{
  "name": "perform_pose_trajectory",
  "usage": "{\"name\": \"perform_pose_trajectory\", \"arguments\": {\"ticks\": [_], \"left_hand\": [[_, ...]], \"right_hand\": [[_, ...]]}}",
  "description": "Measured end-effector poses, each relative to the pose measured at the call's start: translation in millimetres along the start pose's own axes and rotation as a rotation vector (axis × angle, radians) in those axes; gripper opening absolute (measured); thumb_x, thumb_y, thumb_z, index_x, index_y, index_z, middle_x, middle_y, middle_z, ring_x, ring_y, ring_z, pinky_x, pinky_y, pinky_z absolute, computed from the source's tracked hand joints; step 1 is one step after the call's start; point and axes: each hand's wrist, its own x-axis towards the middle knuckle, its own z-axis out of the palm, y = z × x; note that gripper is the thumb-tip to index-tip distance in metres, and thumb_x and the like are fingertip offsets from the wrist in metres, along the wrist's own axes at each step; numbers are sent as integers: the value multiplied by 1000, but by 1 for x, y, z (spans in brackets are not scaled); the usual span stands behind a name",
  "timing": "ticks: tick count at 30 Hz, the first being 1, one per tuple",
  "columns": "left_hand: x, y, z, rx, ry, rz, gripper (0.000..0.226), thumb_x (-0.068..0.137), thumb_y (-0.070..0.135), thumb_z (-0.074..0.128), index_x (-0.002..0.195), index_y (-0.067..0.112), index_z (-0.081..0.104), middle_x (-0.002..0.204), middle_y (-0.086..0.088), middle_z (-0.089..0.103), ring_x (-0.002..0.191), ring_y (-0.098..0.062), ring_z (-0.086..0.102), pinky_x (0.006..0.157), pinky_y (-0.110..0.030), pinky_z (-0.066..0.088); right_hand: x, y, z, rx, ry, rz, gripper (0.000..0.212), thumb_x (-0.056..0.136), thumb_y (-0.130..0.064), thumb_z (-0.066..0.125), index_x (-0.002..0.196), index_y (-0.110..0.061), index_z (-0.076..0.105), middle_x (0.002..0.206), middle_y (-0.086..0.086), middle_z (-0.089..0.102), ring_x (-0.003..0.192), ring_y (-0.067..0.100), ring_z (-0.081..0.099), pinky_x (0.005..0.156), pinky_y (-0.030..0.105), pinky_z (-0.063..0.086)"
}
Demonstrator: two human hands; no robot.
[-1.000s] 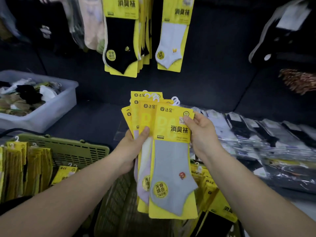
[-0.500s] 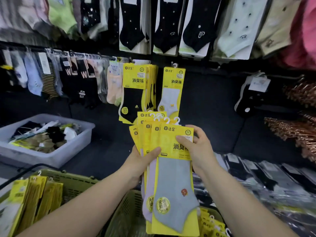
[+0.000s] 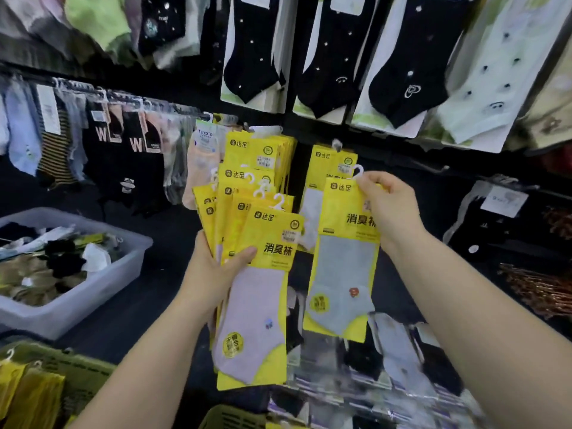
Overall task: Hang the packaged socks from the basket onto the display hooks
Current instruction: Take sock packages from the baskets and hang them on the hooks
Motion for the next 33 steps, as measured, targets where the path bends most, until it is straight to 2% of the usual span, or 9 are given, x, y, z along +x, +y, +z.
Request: {"name": "perform_pose_trajectory", "arguments": {"ticks": [4,8,11,15,18,21,24,28,33], "left_hand": [[14,-7,-9,-58,15,-18,75,52,50,78,119,37,45,113,11,66,101,-14,66,83,-41,55],[21,-7,-4,-139,11,1,66,53,48,79,112,41,49,104,17,70,92,-6,70,64,-22,56],[27,-1,2,-128,-24,11,61,55,47,79,109,44,49,103,18,71,92,-5,70,71,-27,55],[27,7,9,-153,-48,38,60,56,48,82,105,45,49,99,21,71,89,-3,70,58,-16,55],[26,6,16,-159,-66,49,68,53,52,85,110,45,49,109,14,69,98,-9,69,72,-27,57],[21,6,25,-180,-110,57,68,55,49,84,113,50,50,116,13,66,105,-12,66,81,-36,57],[13,4,30,-227,-119,48,56,52,51,86,94,64,51,104,24,69,94,-4,69,66,-23,57],[5,3,31,-241,-95,65,54,61,50,72,109,53,48,95,42,60,88,10,65,60,-14,54],[6,0,25,-218,0,22,58,59,53,73,113,48,51,101,26,69,90,1,68,65,-22,54]], "right_hand": [[54,-6,33,-69,88,-44,19,91,-26,57,74,-28,63,73,-9,55,65,9,48,66,28,44],[87,4,53,-25,50,29,17,91,-26,61,74,-25,63,69,-6,54,63,11,47,59,26,42],[99,8,53,43,120,95,5,89,-24,65,86,-20,67,77,-6,59,62,10,56,57,24,48],[78,14,42,-150,277,23,31,85,-23,66,112,-14,54,115,4,53,101,19,57,86,35,50],[27,9,43,-177,-84,-93,20,87,-36,63,97,-20,57,99,-7,58,92,9,56,73,23,42],[-15,5,50,-250,-356,-103,32,77,-46,71,93,-25,53,86,-15,57,68,-5,59,55,13,42],[-23,2,48,-214,-322,-65,37,74,-32,79,95,-20,50,91,-8,62,61,0,63,48,16,46],[-20,0,37,-179,-355,-35,20,77,-19,78,89,-18,62,100,5,68,86,15,67,67,25,55],[-4,9,22,-88,-176,-54,9,91,-18,62,87,-24,66,90,-9,65,69,7,55,54,14,50]]}}
